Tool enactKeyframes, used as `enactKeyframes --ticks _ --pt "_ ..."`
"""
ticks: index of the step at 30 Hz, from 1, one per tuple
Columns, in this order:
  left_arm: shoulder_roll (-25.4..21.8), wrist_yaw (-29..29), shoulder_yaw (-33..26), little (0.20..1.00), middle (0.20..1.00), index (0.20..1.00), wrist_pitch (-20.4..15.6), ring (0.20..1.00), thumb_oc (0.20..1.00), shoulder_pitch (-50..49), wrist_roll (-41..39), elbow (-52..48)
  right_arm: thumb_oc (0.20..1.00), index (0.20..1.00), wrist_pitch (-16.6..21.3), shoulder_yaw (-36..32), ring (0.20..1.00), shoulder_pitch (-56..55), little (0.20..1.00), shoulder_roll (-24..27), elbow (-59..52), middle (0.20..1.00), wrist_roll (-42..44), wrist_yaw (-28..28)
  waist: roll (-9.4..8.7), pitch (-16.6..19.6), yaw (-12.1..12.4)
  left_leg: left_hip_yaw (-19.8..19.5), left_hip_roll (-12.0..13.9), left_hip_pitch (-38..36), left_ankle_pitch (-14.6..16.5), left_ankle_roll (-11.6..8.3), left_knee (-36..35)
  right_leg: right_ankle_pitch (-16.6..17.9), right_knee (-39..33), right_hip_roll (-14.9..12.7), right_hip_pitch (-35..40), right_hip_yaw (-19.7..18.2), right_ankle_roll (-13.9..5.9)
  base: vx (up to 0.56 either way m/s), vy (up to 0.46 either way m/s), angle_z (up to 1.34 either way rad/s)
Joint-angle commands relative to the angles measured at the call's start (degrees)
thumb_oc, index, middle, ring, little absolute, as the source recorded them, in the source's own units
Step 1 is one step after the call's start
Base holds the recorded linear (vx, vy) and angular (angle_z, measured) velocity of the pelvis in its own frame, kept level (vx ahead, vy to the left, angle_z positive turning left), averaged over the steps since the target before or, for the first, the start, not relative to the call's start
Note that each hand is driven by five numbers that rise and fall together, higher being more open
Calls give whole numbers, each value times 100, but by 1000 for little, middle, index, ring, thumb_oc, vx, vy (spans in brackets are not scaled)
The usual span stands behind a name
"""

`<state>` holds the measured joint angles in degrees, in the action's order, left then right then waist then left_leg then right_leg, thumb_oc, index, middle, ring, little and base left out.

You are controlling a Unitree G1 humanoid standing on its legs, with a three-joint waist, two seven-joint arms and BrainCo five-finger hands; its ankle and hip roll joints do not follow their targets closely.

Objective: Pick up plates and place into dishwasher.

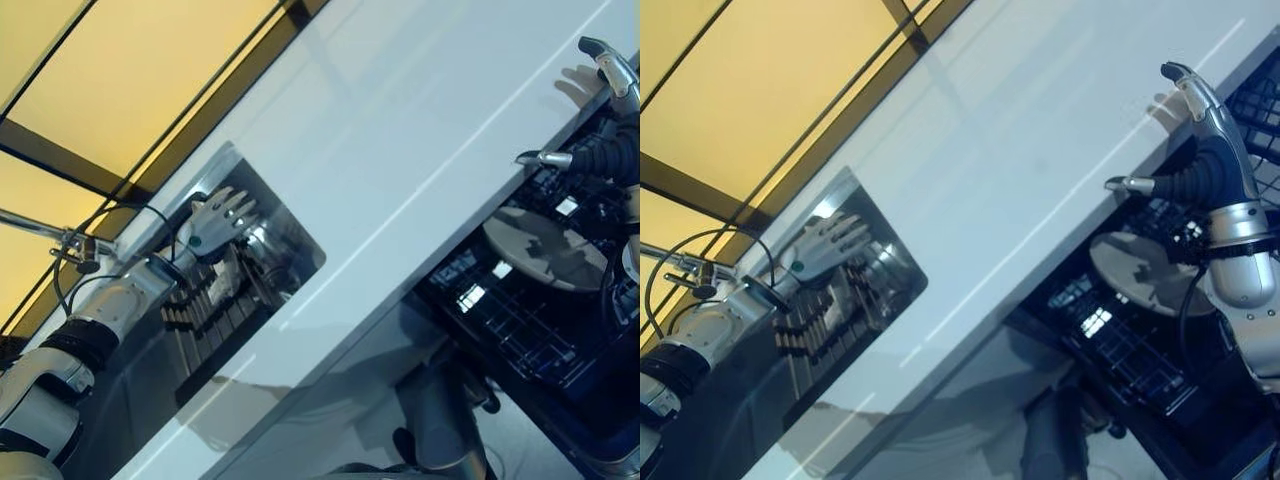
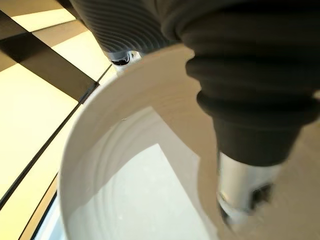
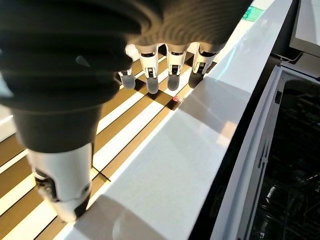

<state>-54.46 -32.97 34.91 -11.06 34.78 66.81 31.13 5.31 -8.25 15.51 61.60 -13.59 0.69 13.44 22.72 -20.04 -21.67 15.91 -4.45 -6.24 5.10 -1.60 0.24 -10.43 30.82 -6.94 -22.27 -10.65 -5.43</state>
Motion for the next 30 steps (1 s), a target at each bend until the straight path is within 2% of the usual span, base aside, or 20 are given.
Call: enactKeyframes --ticks 1,10,20,23,26,30 --pt "141 28 -44 200 200 200 -93 200 200 36 79 822 1000 1000 -403 -60 1000 -299 1000 106 1 1000 65 -68 -63 114 -273 -160 -132 456 -24 -8 489 366 -1486 72 815 164 18 0 0 0" --pt "189 -167 -138 200 200 200 -325 200 200 -100 77 993 1000 1000 -441 -300 1000 -410 1000 68 -112 1000 29 -289 -21 77 -298 -202 -154 428 -62 -7 485 367 -1483 52 870 171 67 1 5 -2" --pt "143 -271 -428 200 200 200 -484 200 200 -431 -115 745 1000 1000 -409 -617 1000 -795 1000 -193 -214 1000 -122 -498 -35 409 -90 -294 -153 221 -80 4 336 435 -1784 -6 1293 328 55 0 3 1" --pt "105 -268 -594 200 200 200 -409 200 200 -564 -375 632 1000 1000 -341 -753 1000 -969 1000 -290 -204 1000 -169 -465 -99 564 1 -354 -156 121 -60 16 276 430 -1914 -26 1499 403 37 -12 6 10" --pt "77 -328 -800 200 200 200 -236 200 200 -726 -846 598 1000 1000 -294 -924 1000 -1107 1000 -353 -164 1000 -123 -201 -186 704 91 -421 -139 20 -40 20 213 434 -2051 -28 1686 482 21 -57 -5 16" --pt "-77 -499 -1289 200 200 200 2 200 200 -1202 -1369 343 1000 1000 -103 -1286 1000 -1377 1000 -428 -82 1000 -40 -9 -340 915 261 -514 -100 -69 8 22 157 471 -2271 -3 1893 553 -7 -72 -13 9"
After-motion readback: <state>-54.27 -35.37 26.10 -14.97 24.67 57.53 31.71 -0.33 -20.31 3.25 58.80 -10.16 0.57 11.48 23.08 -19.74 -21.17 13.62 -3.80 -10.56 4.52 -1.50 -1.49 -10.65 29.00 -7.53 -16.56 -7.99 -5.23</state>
